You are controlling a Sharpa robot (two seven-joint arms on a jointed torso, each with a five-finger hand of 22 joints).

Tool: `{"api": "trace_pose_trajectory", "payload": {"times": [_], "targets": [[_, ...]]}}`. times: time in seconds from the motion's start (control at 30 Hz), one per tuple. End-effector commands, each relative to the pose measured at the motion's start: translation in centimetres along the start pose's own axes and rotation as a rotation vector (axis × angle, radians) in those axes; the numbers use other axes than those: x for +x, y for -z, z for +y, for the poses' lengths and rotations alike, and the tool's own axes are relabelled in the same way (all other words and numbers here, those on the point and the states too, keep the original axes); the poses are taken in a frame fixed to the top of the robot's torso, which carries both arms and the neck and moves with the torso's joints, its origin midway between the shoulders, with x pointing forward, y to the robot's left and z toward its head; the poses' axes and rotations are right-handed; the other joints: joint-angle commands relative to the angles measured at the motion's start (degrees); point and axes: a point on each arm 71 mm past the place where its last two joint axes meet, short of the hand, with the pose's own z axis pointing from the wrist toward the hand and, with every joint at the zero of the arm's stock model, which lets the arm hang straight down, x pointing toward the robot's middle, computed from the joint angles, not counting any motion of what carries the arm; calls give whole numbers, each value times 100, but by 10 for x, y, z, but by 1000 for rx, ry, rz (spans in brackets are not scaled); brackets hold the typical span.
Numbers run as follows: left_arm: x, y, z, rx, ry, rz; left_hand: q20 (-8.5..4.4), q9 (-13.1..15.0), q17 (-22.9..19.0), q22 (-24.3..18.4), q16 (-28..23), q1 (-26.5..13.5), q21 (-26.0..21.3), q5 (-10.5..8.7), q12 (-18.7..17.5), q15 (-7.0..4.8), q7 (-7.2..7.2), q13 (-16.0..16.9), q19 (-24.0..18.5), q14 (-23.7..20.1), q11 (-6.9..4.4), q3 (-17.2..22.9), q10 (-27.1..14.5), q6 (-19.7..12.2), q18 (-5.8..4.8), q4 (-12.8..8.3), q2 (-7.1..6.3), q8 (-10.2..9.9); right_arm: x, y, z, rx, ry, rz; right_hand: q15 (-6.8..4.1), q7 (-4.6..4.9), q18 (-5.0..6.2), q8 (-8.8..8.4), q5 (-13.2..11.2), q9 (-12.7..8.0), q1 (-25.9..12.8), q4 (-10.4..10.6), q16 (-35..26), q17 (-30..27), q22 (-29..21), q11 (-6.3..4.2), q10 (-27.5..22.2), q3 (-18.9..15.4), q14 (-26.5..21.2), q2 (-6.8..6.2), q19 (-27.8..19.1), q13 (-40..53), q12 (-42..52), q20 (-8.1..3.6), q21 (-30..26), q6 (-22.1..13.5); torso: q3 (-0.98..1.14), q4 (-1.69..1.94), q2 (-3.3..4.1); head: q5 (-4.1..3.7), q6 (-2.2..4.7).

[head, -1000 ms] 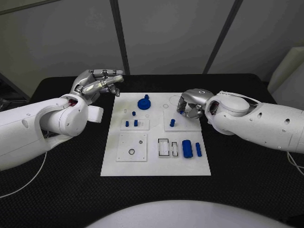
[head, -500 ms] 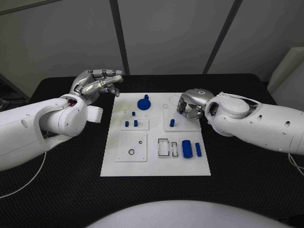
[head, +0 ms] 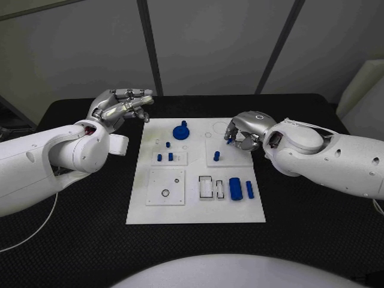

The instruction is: Assemble the parts on the task board

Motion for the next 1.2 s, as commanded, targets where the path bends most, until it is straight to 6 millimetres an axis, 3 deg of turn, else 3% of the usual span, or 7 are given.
{"api": "trace_pose_trajectory", "payload": {"times": [0.03, 0.23, 0.53, 0.77, 0.93, 1.0, 1.2], "targets": [[0, -1, -1, 5, 15, 7, -1, -6, -9, -8, -7, -21, -43, 17, 38, -12, 27, 7, -15, -41, -12, -36, -57, -6, 198, 11, 16, -6, -6, 5, 3, -5, -22, -46, -28, 4, -41, 22, -33, 10, -85, -16, 33, 17, 19, -10, 0, -8, 259, 7, 41, -8, -11, 12, 34, 33, -5, 4, 0, -2, 4], [0, -1, -1, 4, 18, 7, 2, -8, -15, -14, -6, -16, -51, 18, 40, -8, 32, 6, -11, -44, -6, -46, -80, -15, 198, 7, 19, -10, -24, 8, 15, -31, -58, -93, -28, 3, -45, 22, -42, 12, -105, -10, 41, 27, 40, -12, 3, -14, 262, 6, 52, -8, -14, 13, 47, 40, -5, -3, 0, 3, 19], [3, -2, 1, 0, 23, 16, 3, -9, -20, -19, -6, -10, -57, 18, 41, -6, 35, 5, -9, -47, -3, -49, -96, -20, 197, 4, 24, -12, -36, 11, 53, -124, -123, -115, -29, -1, -50, 24, -53, 14, -134, 4, 58, 48, 63, -16, 10, -20, 268, 13, 64, -7, -18, 15, 60, 54, -14, 16, -4, 74, 30], [5, -3, 1, -1, 25, 20, 4, -10, -24, -22, -5, -7, -61, 18, 42, -4, 37, 4, -8, -49, 0, -54, -109, -25, 197, 1, 25, -14, -37, 5, 82, -191, -160, -97, -30, -1, -49, 23, -59, 15, -155, 15, 57, 41, 62, -18, 12, -26, 268, 19, 61, -8, -22, 15, 60, 61, -16, 16, 2, 201, 22], [7, -4, 1, -1, 26, 23, 4, -10, -24, -22, -5, -7, -61, 18, 42, -4, 37, 4, -8, -49, 0, -54, -109, -25, 197, 1, 25, -14, -31, -5, 104, -235, -179, -62, -30, -2, -49, 19, -70, 16, -180, 30, 59, 40, 65, -18, 9, -33, 268, 31, 61, -10, -30, 16, 62, 63, -24, 12, 1, 343, -7], [7, -4, 2, -1, 27, 24, 4, -10, -24, -22, -5, -7, -61, 18, 42, -4, 37, 4, -8, -49, 0, -54, -109, -25, 197, 1, 25, -14, -26, -7, 110, -250, -180, -44, -30, -2, -50, 18, -71, 16, -182, 31, 60, 41, 67, -18, 8, -34, 268, 33, 62, -10, -31, 16, 63, 63, -15, 18, 6, 404, -24], [12, -6, 2, -3, 31, 33, 4, -10, -24, -22, -5, -7, -61, 18, 42, -4, 37, 4, -8, -49, 0, -54, -109, -25, 197, 1, 25, -14, -6, -12, 129, -293, -172, 24, -29, -1, -50, 10, -77, 14, -193, 38, 68, 51, 70, -17, -3, -35, 271, 46, 61, -13, -42, 17, 65, 53, -17, 19, 9, 519, -73]]}}
